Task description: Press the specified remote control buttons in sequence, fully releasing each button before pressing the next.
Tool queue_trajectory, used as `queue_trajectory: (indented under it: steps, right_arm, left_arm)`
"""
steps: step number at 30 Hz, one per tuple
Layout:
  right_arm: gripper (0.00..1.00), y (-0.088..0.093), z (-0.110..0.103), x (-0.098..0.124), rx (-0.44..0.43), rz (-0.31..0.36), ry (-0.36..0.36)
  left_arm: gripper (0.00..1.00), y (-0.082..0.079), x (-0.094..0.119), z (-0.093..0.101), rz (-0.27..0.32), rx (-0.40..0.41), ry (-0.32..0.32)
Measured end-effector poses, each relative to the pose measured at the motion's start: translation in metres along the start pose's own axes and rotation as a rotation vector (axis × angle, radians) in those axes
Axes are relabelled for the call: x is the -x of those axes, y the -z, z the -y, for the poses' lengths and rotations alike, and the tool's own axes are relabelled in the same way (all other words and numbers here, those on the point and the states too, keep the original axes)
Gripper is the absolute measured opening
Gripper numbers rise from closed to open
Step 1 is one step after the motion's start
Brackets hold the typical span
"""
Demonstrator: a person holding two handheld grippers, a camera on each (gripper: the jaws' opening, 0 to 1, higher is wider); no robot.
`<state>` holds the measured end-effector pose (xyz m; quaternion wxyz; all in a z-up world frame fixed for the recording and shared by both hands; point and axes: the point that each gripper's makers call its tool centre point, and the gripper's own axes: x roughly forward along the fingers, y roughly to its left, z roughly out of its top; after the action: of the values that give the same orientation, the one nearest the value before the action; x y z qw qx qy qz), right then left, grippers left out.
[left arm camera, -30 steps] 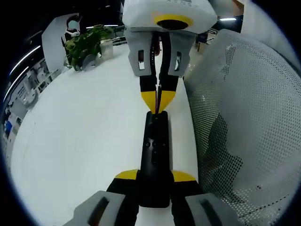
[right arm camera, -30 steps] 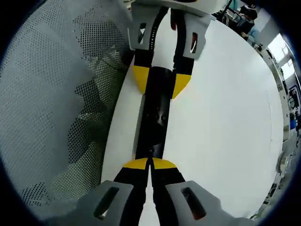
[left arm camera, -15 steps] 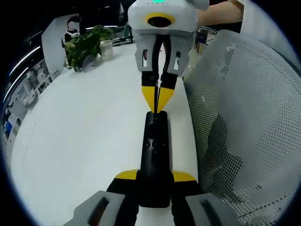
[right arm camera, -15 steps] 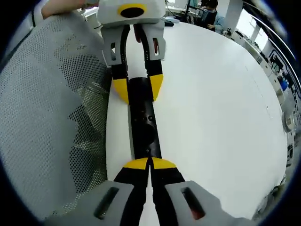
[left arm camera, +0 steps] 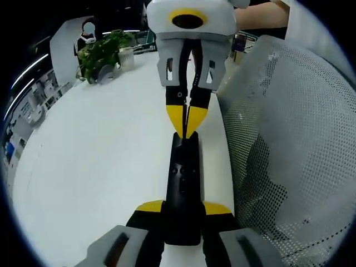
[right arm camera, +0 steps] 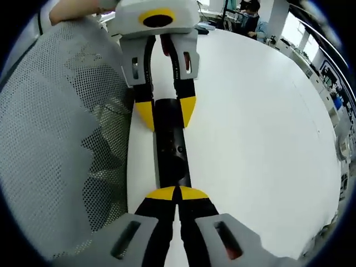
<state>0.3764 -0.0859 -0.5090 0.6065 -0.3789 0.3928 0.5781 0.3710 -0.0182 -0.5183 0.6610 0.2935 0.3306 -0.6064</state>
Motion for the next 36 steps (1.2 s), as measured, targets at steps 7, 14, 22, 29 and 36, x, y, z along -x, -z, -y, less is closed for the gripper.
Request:
queue_trajectory:
  steps: [7,14,22,29,36]
  right_arm:
    - [0.00,-0.0001,-0.0001,-0.0001,0.025,-0.015,0.000]
    - [0.00,-0.0002,-0.0002,-0.0007,0.029,-0.033,-0.002]
    - [0.00,0.0005,0.0002,-0.0008,-0.016,-0.022,0.014]
    - [0.00,0.0015,0.0017,0.0007,-0.107,0.045,0.027]
    - [0.00,-0.0058,0.0019,-0.0002,-0.097,0.054,0.030]
  left_arm:
    - [0.24,0.0003,-0.0002,-0.0003,-0.002,0.000,0.000]
    - [0.24,0.0005,0.0000,-0.0002,-0.004,-0.001,0.000]
    - [0.24,0.0005,0.0003,0.0001,-0.008,-0.002,0.001]
    - [0.24,0.0003,0.0003,-0.0001,-0.010,-0.003,0.001]
    - [0.24,-0.0001,0.0004,0.0002,-0.009,-0.001,0.000]
